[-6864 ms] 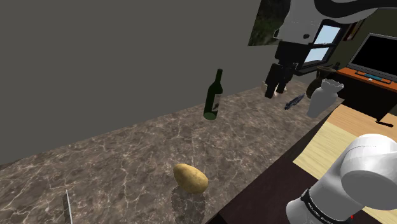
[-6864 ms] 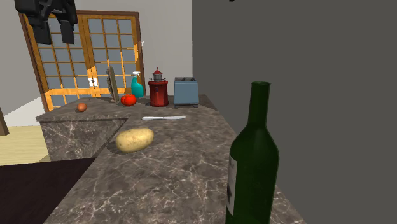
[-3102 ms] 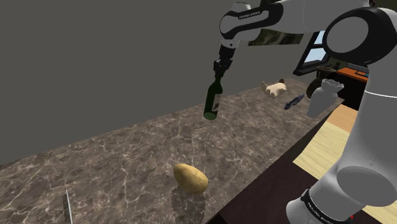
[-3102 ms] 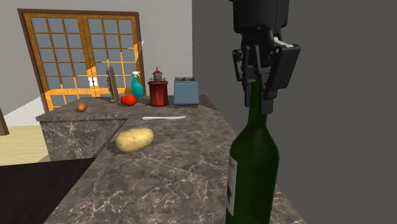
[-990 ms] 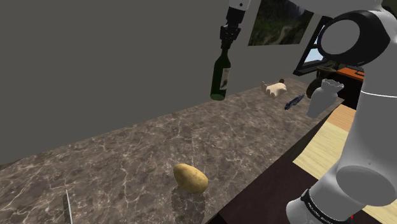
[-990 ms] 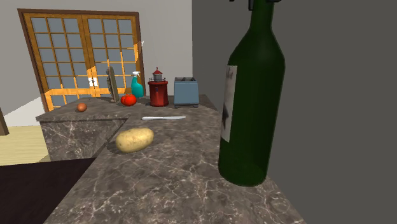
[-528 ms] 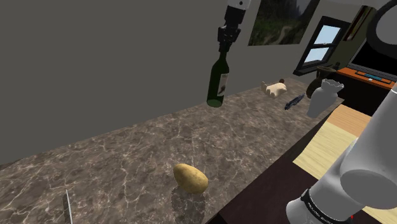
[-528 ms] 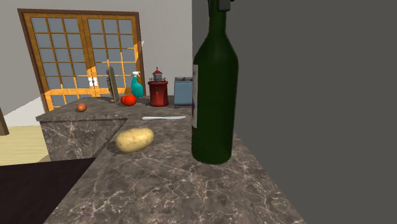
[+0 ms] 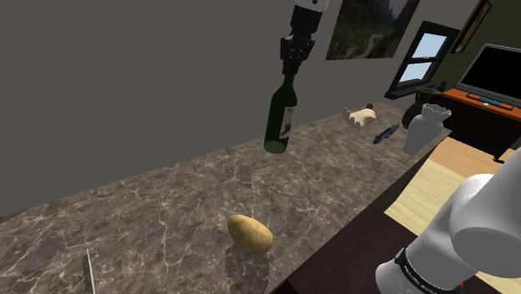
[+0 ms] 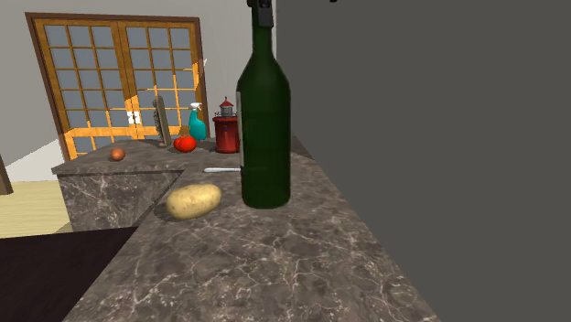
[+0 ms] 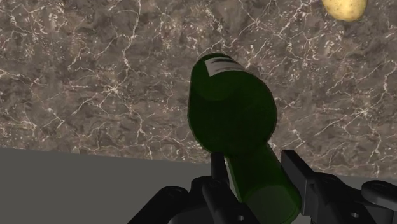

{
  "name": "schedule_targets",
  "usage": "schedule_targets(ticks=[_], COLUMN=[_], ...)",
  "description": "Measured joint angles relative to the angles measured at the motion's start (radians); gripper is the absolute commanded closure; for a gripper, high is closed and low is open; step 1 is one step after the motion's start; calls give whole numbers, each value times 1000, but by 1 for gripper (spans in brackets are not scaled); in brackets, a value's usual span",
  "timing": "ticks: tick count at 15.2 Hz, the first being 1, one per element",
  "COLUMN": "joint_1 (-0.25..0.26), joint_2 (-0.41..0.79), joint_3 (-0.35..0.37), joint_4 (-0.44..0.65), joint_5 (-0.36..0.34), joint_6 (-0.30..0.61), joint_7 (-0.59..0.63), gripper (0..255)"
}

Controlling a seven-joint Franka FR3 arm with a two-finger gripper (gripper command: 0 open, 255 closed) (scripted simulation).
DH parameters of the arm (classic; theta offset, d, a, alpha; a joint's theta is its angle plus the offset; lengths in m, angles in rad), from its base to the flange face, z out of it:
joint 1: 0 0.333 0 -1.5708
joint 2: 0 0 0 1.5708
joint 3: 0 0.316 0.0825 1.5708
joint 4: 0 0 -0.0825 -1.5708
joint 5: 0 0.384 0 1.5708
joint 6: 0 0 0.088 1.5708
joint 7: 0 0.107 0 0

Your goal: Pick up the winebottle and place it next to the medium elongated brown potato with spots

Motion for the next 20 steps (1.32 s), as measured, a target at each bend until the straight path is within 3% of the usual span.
schedule_targets(ticks=[10,20], joint_1=[94,182], joint_2=[-184,-246], joint_3=[133,290], joint_4=[-202,-249], joint_5=[7,41], joint_6=[19,7], joint_7=[225,457], gripper=[255,255])
